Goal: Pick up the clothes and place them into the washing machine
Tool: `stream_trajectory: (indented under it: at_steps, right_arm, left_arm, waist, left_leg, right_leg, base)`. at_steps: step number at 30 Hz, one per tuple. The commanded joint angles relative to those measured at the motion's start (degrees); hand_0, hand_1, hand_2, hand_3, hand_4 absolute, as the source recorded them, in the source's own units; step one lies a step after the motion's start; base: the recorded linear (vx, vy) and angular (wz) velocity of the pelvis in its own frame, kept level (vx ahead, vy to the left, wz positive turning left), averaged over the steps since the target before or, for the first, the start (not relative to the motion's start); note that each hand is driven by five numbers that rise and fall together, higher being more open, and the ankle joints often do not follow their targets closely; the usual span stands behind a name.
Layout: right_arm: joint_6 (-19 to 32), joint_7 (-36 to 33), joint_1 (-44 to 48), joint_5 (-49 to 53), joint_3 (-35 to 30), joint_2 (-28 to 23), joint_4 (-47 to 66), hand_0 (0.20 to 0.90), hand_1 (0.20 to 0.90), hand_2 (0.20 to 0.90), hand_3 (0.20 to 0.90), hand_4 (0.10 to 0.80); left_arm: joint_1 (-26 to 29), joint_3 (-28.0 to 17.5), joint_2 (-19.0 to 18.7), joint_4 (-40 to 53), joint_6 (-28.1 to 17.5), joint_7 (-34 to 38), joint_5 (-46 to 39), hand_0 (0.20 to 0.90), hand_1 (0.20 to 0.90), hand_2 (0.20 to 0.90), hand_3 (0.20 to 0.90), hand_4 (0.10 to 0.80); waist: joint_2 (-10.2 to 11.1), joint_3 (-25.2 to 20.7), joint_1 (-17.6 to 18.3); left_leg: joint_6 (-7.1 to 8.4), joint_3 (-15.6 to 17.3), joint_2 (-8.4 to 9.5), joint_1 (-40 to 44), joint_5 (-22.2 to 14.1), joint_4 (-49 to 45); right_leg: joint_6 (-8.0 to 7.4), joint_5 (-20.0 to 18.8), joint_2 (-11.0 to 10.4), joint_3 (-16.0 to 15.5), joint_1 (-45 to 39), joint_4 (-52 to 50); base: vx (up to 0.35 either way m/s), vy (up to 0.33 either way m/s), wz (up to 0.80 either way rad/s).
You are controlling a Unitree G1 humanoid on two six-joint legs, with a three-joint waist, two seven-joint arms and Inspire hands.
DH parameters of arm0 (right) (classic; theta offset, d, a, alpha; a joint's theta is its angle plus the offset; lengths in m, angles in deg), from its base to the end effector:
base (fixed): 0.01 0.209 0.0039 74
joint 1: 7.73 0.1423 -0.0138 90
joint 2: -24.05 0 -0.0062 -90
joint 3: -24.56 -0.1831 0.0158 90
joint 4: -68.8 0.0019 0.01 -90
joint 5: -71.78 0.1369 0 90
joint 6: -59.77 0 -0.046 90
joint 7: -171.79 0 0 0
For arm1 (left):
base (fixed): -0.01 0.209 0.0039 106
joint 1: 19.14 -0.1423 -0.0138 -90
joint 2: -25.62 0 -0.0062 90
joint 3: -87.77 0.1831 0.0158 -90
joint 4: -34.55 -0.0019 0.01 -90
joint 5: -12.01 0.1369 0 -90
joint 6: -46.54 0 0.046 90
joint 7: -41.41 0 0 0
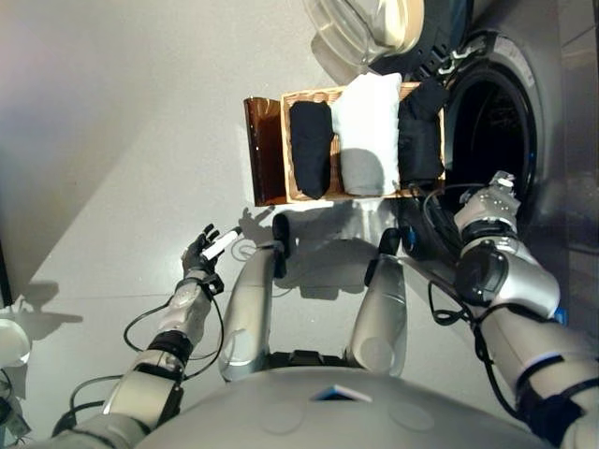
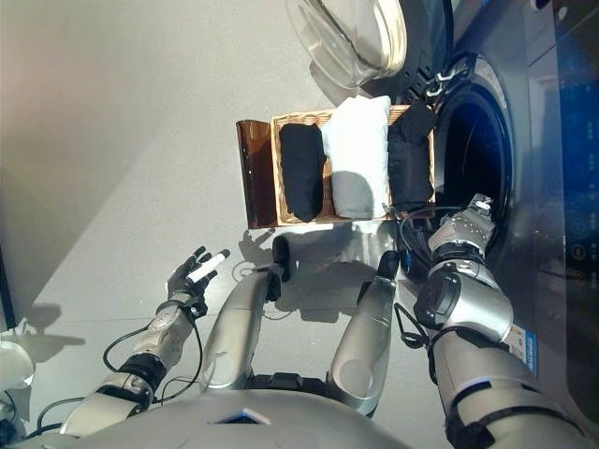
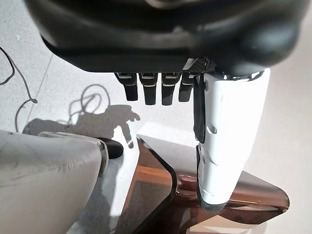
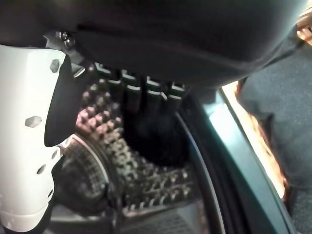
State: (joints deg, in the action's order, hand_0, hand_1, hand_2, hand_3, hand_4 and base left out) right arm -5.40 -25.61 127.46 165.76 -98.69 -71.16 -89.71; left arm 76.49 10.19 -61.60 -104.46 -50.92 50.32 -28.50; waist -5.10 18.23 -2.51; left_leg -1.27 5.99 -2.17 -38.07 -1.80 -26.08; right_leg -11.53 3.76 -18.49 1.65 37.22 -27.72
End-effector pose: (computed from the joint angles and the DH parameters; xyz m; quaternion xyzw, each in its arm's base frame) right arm 0.2929 -0.2882 0.0627 0.7051 -0.0750 -0.4971 0.5001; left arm 0.1659 0.1948 -0.0709 -0.1384 0.3239 0.1612 0.9219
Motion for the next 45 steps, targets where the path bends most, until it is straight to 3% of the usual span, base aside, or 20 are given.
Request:
stream_trajectory:
  at_steps: [1,13,17,19,26,35,42,45]
  right_arm:
    - [4.84,0.9,-5.98,-0.63,0.99,-5.62,2.47,0.9,0.9,0.9,0.9,0.8]
    - [1.45,-0.87,-7.18,-7.79,7.02,-2.89,1.98,0.9,0.9,0.9,0.9,0.8]
    - [-5.86,-0.58,-8.08,-16.16,13.22,-3.15,-2.37,0.9,0.9,0.9,0.9,0.8]
    - [-11.0,0.17,-7.82,-24.78,20.02,-5.29,-4.19,0.9,0.9,0.9,0.9,0.8]
    - [-11.29,1.0,-8.94,-26.37,20.94,-5.29,-4.02,0.9,0.9,0.9,0.9,0.8]
    - [-11.14,1.41,-13.62,-28.67,22.02,-0.12,-3.45,0.9,0.9,0.9,0.9,0.8]
    - [-11.79,0.99,-16.02,-34.92,24.96,0.07,-2.28,0.9,0.9,0.9,0.9,0.8]
    - [-13.2,0.6,-17.6,-43.2,28.69,-0.15,-0.55,0.9,0.9,0.9,0.9,0.8]
  left_arm:
    - [-1.74,-1.06,-2.1,-1.09,-1.58,1.32,-1.5,0.9,0.9,0.9,0.9,0.8]
    - [-2.0,-0.66,-2.26,0.38,-1.74,1.67,-0.69,0.9,0.9,0.9,0.9,0.8]
    - [-1.99,-0.61,-2.66,0.65,-1.76,1.35,-0.02,0.9,0.9,0.9,0.9,0.8]
    - [-1.59,-0.97,-3.29,0.28,-2.25,0.88,1.46,0.9,0.9,0.9,0.9,0.8]
    - [-0.85,-2.6,-3.59,-3.1,-2.43,1.14,2.36,0.9,0.9,0.9,0.9,0.8]
    - [-0.03,-3.31,-2.59,-6.11,-2.54,1.81,3.75,0.9,0.9,0.9,0.9,0.8]
    - [-0.07,-3.36,-2.04,-6.0,-2.97,2.22,4.27,0.9,0.9,0.9,0.9,0.8]
    - [0.07,-3.17,-1.41,-5.95,-3.21,2.57,4.73,0.9,0.9,0.9,0.9,0.8]
  waist:
    - [-0.41,-3.81,1.63]
    - [1.01,-3.42,1.29]
    - [1.8,-2.82,0.71]
    - [2.45,-2.55,0.4]
    - [4.17,-2.65,0.18]
    - [5.34,-4.97,0.39]
    - [5.45,-6.6,0.29]
    - [5.31,-6.56,0.39]
  left_leg:
    - [4.34,0.03,-1.42,3.89,-7.31,-2.6]
    - [4.58,-0.29,-1.17,7.42,-5.97,0.46]
    - [4.64,-0.51,-0.89,9.27,-5.09,2.06]
    - [4.66,-0.44,-0.76,10.04,-4.13,3.54]
    - [5.03,-0.49,-0.12,13.65,-0.48,10.96]
    - [6.15,-0.57,-0.21,19.45,4.66,21.07]
    - [7.46,-0.53,-0.61,23.79,7.81,28.07]
    - [8.08,-0.51,-1.16,25.94,9.07,30.67]
  right_leg:
    - [2.68,-2.25,2.36,0.36,-1.88,3.55]
    - [2.82,-3.31,2.55,-0.46,-6.42,6.57]
    - [2.9,-4.05,2.25,-0.84,-8.59,8.1]
    - [2.92,-4.86,2.21,-0.91,-9.17,9.25]
    - [2.58,-7.71,2.09,-2.16,-12.51,15.6]
    - [1.91,-11.52,1.64,-4.68,-18.09,23.93]
    - [1.48,-12.7,2.13,-6.7,-21.74,27.96]
    - [1.49,-12.77,2.62,-7.66,-23.41,28.77]
  base:
    - [0.0,0.0,0.0]
    - [0.0,0.0,0.0]
    - [0.001,-0.006,-0.01]
    - [-0.024,-0.027,-0.04]
    - [-0.002,-0.008,-0.01]
    - [0.039,-0.023,0.01]
    - [0.05,-0.009,0.09]
    - [0.036,-0.008,0.02]
